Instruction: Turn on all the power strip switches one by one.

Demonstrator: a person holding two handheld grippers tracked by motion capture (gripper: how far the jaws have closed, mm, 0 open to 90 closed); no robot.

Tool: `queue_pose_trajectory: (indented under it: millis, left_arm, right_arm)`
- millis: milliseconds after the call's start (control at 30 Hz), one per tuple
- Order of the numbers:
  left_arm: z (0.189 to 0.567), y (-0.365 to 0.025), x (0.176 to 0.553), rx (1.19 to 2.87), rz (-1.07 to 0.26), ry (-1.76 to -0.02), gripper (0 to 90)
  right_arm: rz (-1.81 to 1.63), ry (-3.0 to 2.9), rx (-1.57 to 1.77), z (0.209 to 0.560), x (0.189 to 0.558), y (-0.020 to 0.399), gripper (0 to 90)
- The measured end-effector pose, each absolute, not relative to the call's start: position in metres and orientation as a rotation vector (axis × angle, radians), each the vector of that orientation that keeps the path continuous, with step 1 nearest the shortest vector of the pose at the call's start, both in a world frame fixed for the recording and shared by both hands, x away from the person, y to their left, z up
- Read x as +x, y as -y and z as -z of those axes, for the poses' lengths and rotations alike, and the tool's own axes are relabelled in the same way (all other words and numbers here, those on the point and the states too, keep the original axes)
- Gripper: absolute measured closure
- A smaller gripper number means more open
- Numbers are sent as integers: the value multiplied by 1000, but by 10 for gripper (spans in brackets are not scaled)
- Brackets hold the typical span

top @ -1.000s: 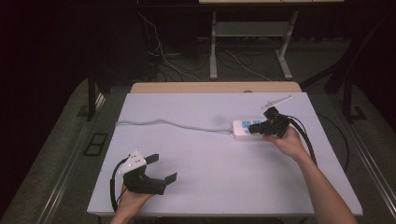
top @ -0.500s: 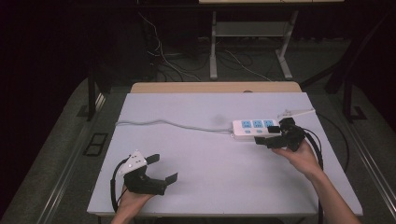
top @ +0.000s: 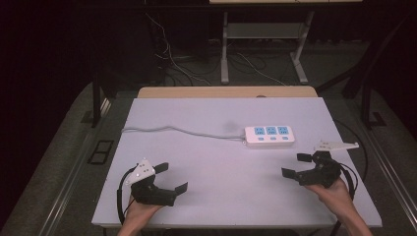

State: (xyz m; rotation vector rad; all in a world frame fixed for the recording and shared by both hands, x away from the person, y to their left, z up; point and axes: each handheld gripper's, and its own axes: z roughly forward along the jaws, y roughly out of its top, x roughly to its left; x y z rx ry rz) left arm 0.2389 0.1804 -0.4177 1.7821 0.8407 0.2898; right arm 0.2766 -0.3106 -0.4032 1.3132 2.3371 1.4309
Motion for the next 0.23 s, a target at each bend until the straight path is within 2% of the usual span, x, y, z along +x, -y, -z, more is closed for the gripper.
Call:
queue_pose_trajectory:
  millis: [233]
  left_arm:
    - [417,-180,239,1780,-292,-840,0]
  right_arm:
    - [-1444,-2312,1315,413,253,313,4]
